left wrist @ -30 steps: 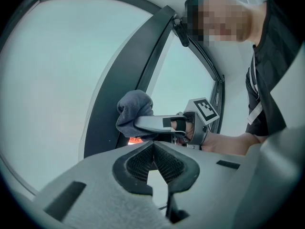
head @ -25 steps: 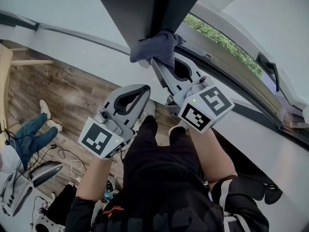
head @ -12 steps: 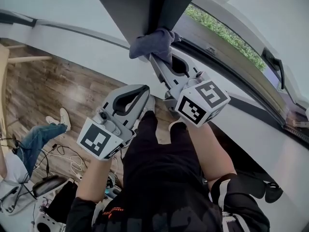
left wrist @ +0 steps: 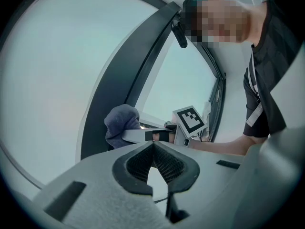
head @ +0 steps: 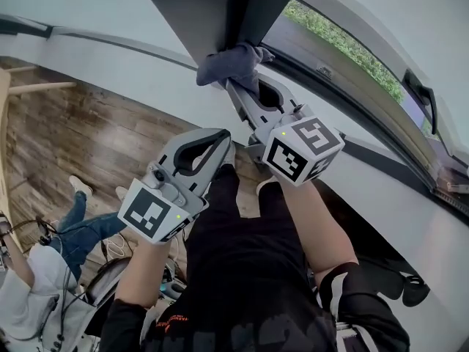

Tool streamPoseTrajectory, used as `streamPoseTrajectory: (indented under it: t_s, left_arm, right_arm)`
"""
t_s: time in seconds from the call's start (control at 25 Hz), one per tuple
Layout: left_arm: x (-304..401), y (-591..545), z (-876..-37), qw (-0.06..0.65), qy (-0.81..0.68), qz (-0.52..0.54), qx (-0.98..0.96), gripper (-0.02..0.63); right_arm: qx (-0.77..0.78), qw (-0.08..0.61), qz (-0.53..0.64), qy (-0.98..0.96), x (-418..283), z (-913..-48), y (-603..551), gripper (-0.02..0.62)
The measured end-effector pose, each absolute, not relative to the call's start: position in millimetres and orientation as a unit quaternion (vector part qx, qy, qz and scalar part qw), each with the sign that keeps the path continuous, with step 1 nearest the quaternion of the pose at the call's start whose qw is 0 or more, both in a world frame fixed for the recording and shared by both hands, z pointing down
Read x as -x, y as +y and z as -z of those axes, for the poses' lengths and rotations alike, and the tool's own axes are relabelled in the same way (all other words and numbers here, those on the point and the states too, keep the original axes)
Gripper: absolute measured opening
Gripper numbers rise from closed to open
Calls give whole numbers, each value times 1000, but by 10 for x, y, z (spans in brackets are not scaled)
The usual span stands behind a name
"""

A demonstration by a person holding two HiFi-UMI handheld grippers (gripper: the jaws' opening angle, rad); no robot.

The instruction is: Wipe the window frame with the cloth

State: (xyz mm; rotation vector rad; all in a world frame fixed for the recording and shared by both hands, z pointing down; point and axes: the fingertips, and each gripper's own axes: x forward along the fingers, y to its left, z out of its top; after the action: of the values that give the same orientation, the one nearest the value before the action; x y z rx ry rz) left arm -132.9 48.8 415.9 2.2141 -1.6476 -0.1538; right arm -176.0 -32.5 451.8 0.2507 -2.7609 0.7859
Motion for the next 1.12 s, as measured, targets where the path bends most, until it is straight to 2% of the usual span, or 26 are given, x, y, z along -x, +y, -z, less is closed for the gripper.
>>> streamPoseTrajectory:
  t_s: [0.76,1.12]
  left_arm:
    - [1232,560,-4348,204,-576,48,-791,18]
    - [945,462,-4362,207,-554,44,-805,18]
  right_arm:
    - [-129,139,-302,-934,1668,-4923,-405,55]
    - [-152,132,-306,-931,1347,-4943,-529,55]
